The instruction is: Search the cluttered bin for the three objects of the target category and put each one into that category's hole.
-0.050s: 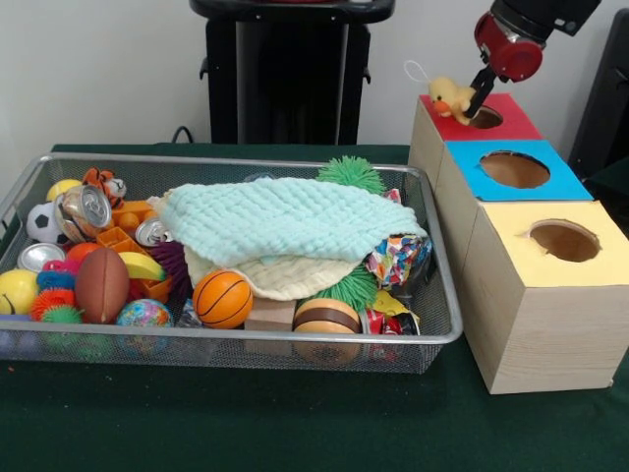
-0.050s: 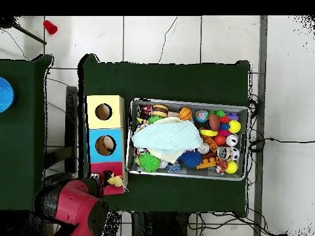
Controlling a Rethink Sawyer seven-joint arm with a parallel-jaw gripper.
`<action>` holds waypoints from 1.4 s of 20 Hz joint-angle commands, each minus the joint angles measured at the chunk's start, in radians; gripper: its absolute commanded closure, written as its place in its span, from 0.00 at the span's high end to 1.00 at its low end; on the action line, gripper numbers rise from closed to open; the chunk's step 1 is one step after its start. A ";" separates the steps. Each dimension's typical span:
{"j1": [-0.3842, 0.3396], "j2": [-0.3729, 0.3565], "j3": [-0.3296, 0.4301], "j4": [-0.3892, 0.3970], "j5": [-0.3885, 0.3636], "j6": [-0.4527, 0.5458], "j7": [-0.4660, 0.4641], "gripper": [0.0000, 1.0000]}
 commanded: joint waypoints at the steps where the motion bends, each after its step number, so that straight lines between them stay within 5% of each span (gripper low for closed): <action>1: -0.002 0.044 0.098 -0.039 0.058 0.141 0.352 0.00; 24: -0.033 0.118 0.122 -0.154 0.106 0.122 0.367 0.00; 25: -0.032 0.120 0.122 -0.156 0.114 0.121 0.373 1.00; 28: -0.027 0.125 0.114 -0.165 0.111 0.130 0.382 1.00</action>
